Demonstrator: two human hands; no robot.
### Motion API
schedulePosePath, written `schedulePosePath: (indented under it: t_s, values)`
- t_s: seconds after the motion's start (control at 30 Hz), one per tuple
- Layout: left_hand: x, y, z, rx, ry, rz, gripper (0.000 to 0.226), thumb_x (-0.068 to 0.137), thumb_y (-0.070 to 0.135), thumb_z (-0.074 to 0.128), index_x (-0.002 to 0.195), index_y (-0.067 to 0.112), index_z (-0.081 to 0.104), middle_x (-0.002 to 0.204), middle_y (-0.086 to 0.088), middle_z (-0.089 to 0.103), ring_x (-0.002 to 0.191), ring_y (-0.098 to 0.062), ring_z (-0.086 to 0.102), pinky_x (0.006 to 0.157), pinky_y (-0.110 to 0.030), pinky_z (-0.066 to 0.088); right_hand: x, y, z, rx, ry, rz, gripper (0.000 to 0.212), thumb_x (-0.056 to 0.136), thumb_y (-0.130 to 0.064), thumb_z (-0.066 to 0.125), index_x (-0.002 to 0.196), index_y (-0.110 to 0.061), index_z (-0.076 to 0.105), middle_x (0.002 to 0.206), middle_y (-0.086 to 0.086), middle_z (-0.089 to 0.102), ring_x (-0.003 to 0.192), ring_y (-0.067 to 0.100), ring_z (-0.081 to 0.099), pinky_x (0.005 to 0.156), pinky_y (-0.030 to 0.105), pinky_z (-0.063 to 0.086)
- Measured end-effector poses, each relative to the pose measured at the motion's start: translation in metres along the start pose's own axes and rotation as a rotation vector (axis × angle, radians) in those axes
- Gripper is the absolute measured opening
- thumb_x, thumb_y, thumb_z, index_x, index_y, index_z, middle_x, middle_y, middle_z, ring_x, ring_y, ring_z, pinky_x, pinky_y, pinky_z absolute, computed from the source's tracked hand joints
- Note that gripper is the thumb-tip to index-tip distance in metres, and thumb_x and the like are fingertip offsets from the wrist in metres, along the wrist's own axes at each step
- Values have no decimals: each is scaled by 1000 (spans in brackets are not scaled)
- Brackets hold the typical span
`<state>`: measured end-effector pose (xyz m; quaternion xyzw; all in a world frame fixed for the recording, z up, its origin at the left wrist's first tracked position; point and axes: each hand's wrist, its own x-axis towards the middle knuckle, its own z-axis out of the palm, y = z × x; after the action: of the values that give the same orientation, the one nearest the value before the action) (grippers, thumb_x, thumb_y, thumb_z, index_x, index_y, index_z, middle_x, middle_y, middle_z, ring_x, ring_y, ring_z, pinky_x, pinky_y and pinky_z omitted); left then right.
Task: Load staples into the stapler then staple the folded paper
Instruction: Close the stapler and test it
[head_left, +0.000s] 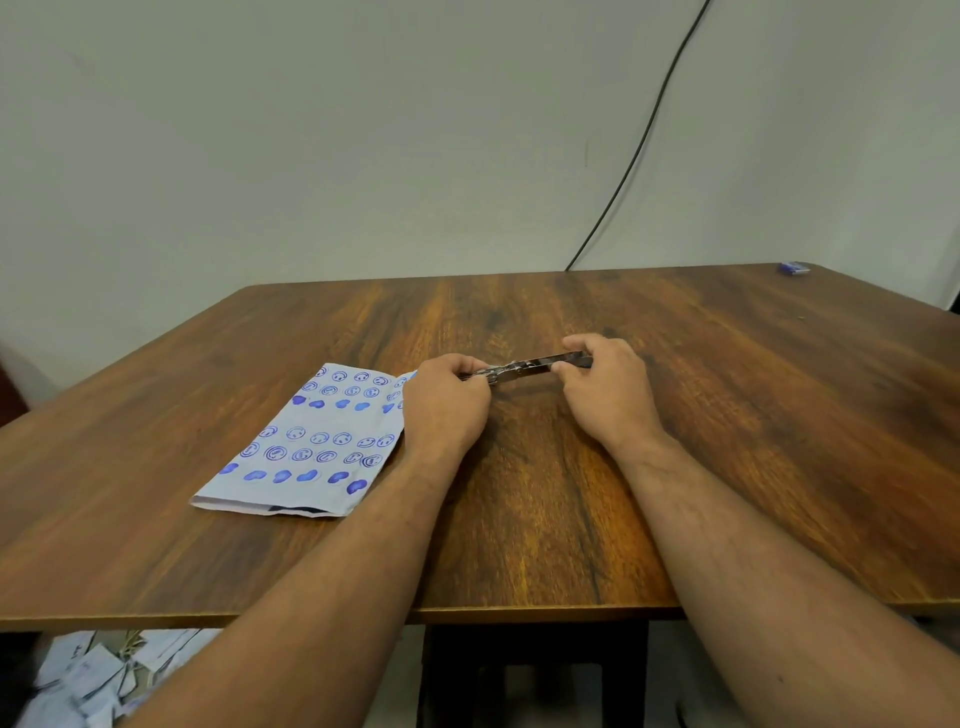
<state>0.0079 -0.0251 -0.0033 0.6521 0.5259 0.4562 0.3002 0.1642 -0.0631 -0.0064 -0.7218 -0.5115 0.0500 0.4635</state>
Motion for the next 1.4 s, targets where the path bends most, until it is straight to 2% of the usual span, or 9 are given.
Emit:
schedulePosePath:
  t_s: [0.17, 0.3, 0.43, 0.67, 0.77, 0.9, 1.07, 1.2, 1.4]
  values:
    - [0, 0, 1, -10, 22, 23, 20, 89, 13, 58, 86, 25, 74, 71, 17, 59, 69, -3, 55, 60, -24, 40, 2, 4, 1, 111, 66, 36, 42, 91, -28, 71, 131, -21, 60, 130, 2, 62, 97, 7, 56, 95, 22, 42]
    - [0, -2, 1, -9, -5, 53, 18, 92, 14, 59, 92, 24, 74, 76, 18, 58, 73, -2, 54, 70, -27, 40, 2, 3, 2, 238, 126, 33, 49, 87, -25, 76, 130, -30, 56, 118, -9, 58, 95, 22, 71, 88, 43, 60]
    - [0, -3, 1, -27, -51, 89, 18, 94, 14, 59, 96, 26, 73, 80, 15, 63, 75, -2, 55, 62, -23, 39, 1, 1, -2, 369, 216, -21, 58, 88, -14, 75, 138, -28, 50, 133, -3, 58, 92, 7, 72, 87, 30, 60]
    - [-1, -3, 1, -6, -110, 127, 18, 94, 14, 59, 95, 29, 71, 78, 15, 62, 71, -3, 55, 59, -21, 37, -3, -5, -1, 490, 194, -72, 88, 86, -13, 77, 156, -28, 27, 146, 4, 55, 94, 10, 75, 92, 41, 59]
    - [-2, -2, 0, 17, -156, 145, 17, 95, 15, 59, 98, 27, 71, 82, 16, 63, 77, -2, 56, 66, -22, 40, -5, -6, 1, 413, 100, -137, 83, 88, -15, 74, 156, -28, 28, 123, -12, 66, 104, 3, 70, 98, 38, 56]
    - [-3, -2, 0, 9, -189, 161, 15, 93, 17, 63, 99, 25, 74, 87, 11, 69, 82, -4, 60, 72, -24, 44, -7, -6, 5, 250, 19, -284, 66, 95, -19, 65, 153, -35, 37, 103, -17, 67, 94, 1, 67, 93, 31, 56]
    - [-2, -4, -4, -79, -241, 143, 17, 88, 19, 71, 100, 30, 77, 92, 9, 73, 89, -7, 66, 81, -30, 52, -7, -3, 7, 120, -139, -393, 54, 99, -19, 56, 148, -34, 42, 102, -6, 60, 93, 9, 59, 85, 27, 50]
    - [-2, -7, -4, -255, -240, 76, 54, 72, 11, 81, 116, 35, 61, 94, 5, 76, 90, -15, 73, 88, -47, 57, -7, -2, 10, 60, -198, -399, 46, 99, -19, 54, 143, -27, 41, 98, -10, 53, 86, 0, 51, 74, 19, 38]
    - [3, -11, -2, -347, -210, 64, 57, 75, -8, 76, 111, 30, 54, 99, -3, 73, 92, -20, 72, 84, -39, 59, -6, -3, 11, 63, -243, -375, 34, 102, -18, 47, 135, -25, 40, 96, -2, 60, 82, 10, 60, 67, 23, 42]
